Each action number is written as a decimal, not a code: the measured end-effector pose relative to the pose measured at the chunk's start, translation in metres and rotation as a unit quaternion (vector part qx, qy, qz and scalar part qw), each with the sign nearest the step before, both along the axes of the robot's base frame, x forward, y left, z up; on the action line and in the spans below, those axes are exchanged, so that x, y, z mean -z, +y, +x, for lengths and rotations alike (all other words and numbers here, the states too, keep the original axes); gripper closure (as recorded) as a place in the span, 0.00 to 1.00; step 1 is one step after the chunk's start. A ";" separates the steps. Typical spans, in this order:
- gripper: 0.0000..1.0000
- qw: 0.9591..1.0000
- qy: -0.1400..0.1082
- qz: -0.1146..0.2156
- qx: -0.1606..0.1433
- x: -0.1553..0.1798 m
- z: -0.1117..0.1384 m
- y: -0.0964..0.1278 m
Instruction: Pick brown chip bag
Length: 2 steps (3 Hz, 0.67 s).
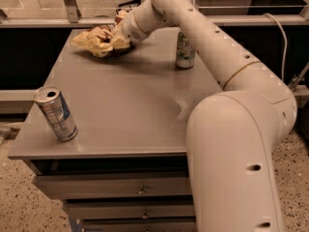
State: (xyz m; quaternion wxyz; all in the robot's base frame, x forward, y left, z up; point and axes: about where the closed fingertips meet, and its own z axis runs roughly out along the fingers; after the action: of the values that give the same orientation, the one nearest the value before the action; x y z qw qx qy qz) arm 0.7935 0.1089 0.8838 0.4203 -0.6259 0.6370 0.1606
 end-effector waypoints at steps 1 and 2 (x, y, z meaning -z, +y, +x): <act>1.00 0.999 -0.024 0.018 -0.010 -0.034 -0.011 -0.003; 1.00 0.997 -0.048 0.057 -0.029 -0.076 -0.032 -0.012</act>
Offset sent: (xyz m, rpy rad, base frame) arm -0.0765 -0.0368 0.1512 0.2779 -0.1711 0.1238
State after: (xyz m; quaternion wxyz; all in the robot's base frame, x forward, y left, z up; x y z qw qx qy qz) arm 0.7614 0.0972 0.9601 0.4809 -0.6262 0.5870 0.1787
